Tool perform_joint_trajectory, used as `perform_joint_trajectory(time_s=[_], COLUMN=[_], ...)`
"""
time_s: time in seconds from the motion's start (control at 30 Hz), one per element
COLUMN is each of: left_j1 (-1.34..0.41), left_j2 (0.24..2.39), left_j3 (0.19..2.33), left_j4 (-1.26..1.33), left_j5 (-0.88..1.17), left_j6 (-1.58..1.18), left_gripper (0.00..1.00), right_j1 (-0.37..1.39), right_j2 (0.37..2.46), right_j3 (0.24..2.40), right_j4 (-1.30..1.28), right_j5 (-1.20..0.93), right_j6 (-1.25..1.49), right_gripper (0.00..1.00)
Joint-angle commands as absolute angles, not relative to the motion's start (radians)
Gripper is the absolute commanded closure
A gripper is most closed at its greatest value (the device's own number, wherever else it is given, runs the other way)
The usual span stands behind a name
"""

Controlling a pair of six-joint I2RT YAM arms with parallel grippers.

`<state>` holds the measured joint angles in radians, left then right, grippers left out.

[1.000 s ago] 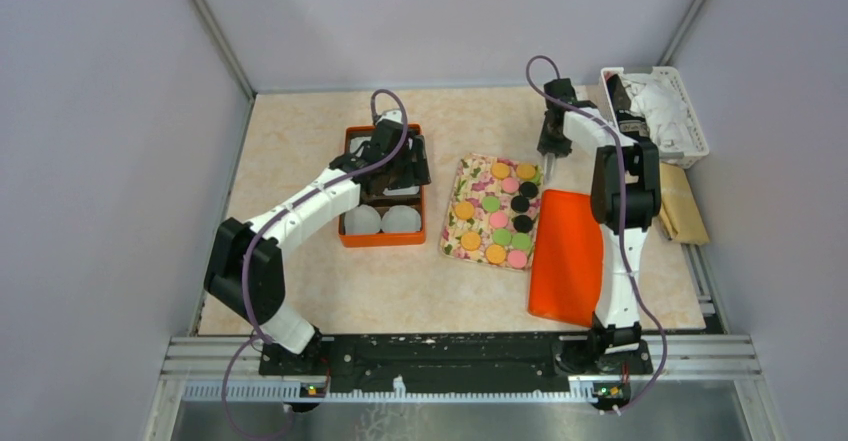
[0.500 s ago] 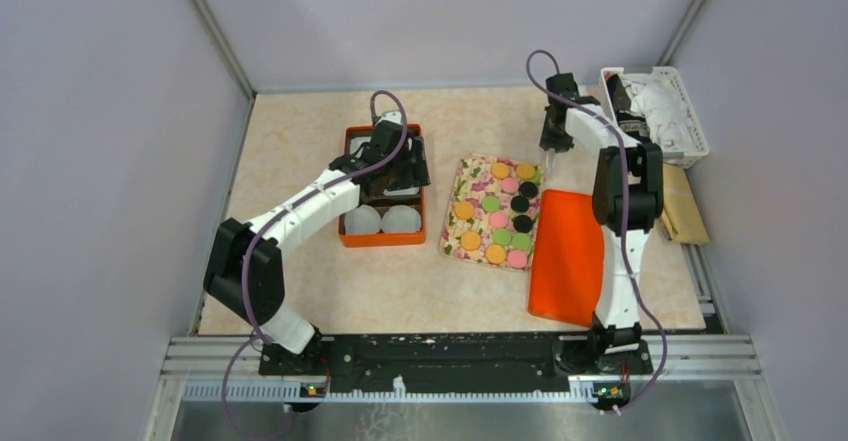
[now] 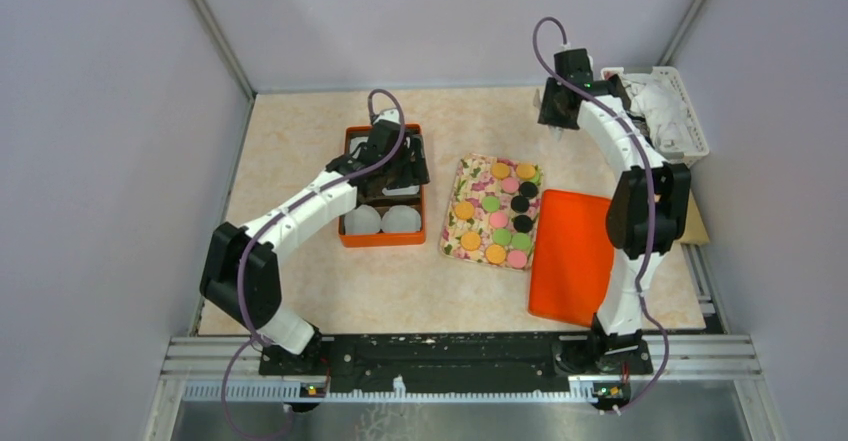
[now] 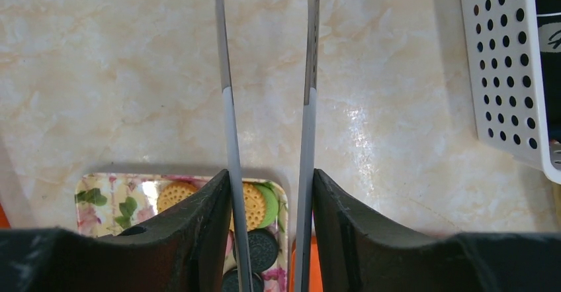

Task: Pack the cookies

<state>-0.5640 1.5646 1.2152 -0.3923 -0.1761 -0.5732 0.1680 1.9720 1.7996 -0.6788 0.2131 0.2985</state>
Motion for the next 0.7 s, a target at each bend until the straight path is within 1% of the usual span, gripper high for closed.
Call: perform_joint_trajectory(time_s=[0.0, 0.07, 0.2, 0.47, 0.67], left_j1=[-0.56, -0.56, -0.56, -0.559, -0.56], left_j2=[1.503, 1.5, 1.492, 1.477, 1.457], left_j3=[1.198, 1.196, 1.192, 1.171, 1.166], left_j4=[-0.345, -0.344, -0.343, -0.358, -0.363], left_j5=[-0.182, -0.182, -0.186, -0.207, -0.216], left_j6=[-0.572, -0.573, -0.575, -0.581, -0.583], left_gripper=[0.15, 0.15, 0.15, 0.15, 0.15], right_j1=[0.176, 0.184, 0.23, 0.371, 0.482], right_j2=[1.909, 1.883, 1.798, 1.564, 1.395], right_j3=[1.769, 1.737, 1.673, 1.526, 1.396], right_j4=[-0.69, -0.677, -0.656, -0.676, -0.712], right_j5=[0.205, 0.204, 0.209, 0.274, 0.267], right_j6=[0.293, 0.292, 0.284, 0.262, 0.252], right_gripper=[0.57, 0.6, 0.62, 0.63, 0.63])
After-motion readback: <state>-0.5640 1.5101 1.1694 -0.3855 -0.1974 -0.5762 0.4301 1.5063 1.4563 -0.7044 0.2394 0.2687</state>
